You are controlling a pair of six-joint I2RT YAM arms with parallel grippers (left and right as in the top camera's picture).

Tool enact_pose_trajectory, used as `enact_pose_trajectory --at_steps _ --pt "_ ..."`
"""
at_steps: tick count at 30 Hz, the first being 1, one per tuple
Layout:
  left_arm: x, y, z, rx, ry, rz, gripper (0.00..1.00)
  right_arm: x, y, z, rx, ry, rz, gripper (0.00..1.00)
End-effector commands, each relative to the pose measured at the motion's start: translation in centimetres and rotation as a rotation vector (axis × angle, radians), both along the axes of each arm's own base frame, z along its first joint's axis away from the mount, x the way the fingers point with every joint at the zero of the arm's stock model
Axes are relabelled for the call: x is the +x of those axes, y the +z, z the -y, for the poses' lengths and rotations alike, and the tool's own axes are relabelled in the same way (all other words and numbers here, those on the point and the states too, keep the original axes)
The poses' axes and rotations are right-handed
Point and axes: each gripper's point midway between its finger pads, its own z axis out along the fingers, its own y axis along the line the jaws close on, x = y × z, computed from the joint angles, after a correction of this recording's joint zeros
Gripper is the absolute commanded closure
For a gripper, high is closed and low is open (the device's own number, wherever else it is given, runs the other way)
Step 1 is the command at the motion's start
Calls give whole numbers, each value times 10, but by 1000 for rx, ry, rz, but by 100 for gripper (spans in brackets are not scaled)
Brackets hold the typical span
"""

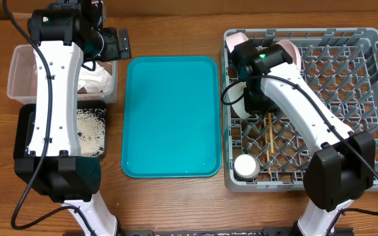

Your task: Sort waste into correct bins and load items into the dishwasher

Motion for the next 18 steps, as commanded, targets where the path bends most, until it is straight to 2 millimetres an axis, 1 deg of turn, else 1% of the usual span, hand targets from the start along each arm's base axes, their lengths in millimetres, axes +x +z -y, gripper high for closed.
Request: enact_pose_trajectory --at_steps 1,2,4,5,9,12,14,17,18 --pt "2 6 3 -11 -4 18 0 0 -1 5 -24 60 -20 76" --pt "2 6 3 -11 -4 18 0 0 -1 5 -23 60 -20 66" --pt "2 6 3 -11 -4 18 0 0 0 5 -24 61 -19 58" --pt "2 6 3 -11 -4 18 0 0 0 5 -24 63 -21 56" --pt "2 6 3 -11 -4 18 0 0 0 5 -23 63 -19 55" --pt "2 6 3 -11 -4 18 0 1 5 4 -16 63 -3 55" --pt "2 6 3 -11 -4 18 0 2 11 4 -4 63 24 55" --pt "2 6 3 -11 -4 19 0 4 28 2 24 64 79 55" --pt "2 6 3 -11 -4 18 0 4 36 -2 56 79 98 55"
